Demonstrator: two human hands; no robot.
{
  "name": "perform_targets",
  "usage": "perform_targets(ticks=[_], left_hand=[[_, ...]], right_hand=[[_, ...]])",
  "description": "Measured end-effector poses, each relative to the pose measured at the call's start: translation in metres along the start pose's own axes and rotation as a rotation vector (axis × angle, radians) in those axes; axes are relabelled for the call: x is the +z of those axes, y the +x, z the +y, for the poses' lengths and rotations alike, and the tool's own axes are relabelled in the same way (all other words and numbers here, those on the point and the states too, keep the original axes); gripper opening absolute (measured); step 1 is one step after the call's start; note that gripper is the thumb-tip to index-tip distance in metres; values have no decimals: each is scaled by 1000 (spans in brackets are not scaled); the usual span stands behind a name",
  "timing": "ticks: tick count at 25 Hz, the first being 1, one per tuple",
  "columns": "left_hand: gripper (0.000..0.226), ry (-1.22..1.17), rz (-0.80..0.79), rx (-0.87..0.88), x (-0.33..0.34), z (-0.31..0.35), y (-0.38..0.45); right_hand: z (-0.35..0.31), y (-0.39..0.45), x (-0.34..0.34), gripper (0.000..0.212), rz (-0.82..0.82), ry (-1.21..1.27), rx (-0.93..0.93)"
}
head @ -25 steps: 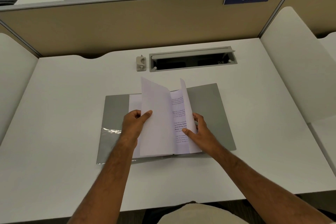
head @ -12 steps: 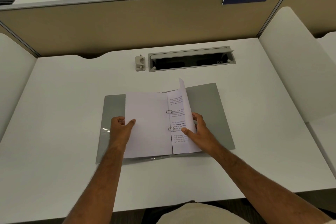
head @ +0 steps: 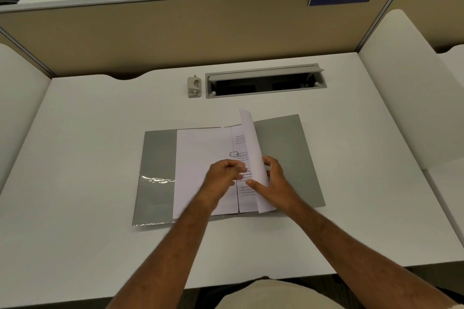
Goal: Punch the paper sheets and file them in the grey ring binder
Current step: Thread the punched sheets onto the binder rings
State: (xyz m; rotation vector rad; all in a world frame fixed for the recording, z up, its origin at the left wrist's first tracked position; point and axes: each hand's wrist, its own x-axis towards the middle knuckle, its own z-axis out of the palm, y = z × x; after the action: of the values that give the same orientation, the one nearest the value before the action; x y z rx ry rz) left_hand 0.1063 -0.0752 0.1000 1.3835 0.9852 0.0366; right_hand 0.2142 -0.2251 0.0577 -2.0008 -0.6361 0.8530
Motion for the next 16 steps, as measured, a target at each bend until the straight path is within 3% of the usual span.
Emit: perform_targets(ticks=[6,16], left_hand=[[27,-122,51,-58,28,-1,3],[24,-129,103,-69,21,1,2]], right_hand=[[2,1,4,83,8,-39,-11],[1,2,9,86,-2,-61,-1]])
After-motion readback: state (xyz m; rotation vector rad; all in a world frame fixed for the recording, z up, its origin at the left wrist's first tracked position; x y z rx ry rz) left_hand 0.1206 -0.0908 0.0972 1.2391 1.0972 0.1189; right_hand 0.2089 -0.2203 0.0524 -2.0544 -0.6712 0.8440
